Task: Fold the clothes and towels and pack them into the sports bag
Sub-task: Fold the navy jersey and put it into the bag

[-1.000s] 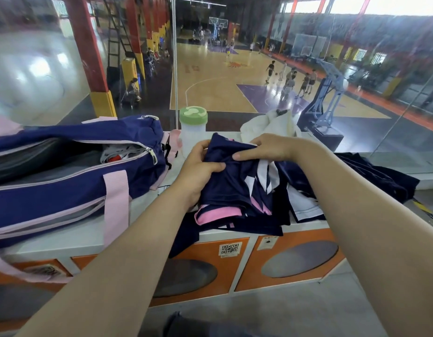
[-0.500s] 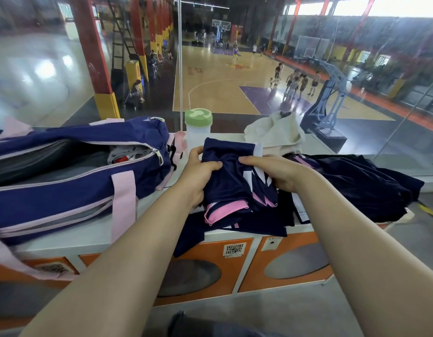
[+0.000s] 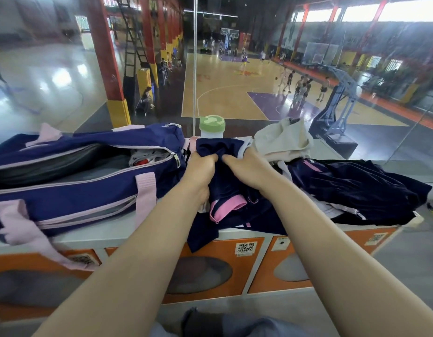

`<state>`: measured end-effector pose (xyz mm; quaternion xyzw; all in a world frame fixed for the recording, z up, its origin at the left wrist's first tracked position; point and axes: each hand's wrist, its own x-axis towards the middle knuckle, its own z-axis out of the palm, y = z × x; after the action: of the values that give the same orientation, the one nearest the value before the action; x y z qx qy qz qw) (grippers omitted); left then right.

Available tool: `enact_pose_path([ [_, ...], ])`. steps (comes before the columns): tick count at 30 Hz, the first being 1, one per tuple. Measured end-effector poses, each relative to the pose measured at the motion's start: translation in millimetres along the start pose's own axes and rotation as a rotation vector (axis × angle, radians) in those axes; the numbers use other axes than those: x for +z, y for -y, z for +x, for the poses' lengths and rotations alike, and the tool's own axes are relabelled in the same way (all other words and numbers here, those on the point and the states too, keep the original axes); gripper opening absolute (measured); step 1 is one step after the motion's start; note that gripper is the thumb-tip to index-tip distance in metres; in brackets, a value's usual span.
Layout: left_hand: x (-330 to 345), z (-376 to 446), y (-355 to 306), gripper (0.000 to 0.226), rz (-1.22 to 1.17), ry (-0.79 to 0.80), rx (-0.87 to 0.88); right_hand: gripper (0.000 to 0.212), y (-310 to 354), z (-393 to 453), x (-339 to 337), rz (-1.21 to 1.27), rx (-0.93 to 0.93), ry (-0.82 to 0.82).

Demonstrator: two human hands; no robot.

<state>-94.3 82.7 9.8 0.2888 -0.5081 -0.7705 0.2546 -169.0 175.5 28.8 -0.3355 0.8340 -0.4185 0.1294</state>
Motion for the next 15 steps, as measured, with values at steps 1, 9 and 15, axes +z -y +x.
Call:
enact_pose_path([
  [1, -1.5, -5.5, -5.1, 0.029, -0.051, -0.015, -0.011, 0.024, 3.8, 0.0, 6.9, -0.017, -0.054, -0.024],
  [9, -53.2, -29.9, -39.0, 0.067, -0.325, 0.122, -0.173, 0.062, 38.8, -10.1, 44.2, -0.029, -0.198, 0.191],
  [15, -110.5, -36.4, -49.4, 0.079, -0.052, 0.405, -0.15, 0.081, 65.6, -15.6, 78.3, -0.147, -0.13, 0.207],
])
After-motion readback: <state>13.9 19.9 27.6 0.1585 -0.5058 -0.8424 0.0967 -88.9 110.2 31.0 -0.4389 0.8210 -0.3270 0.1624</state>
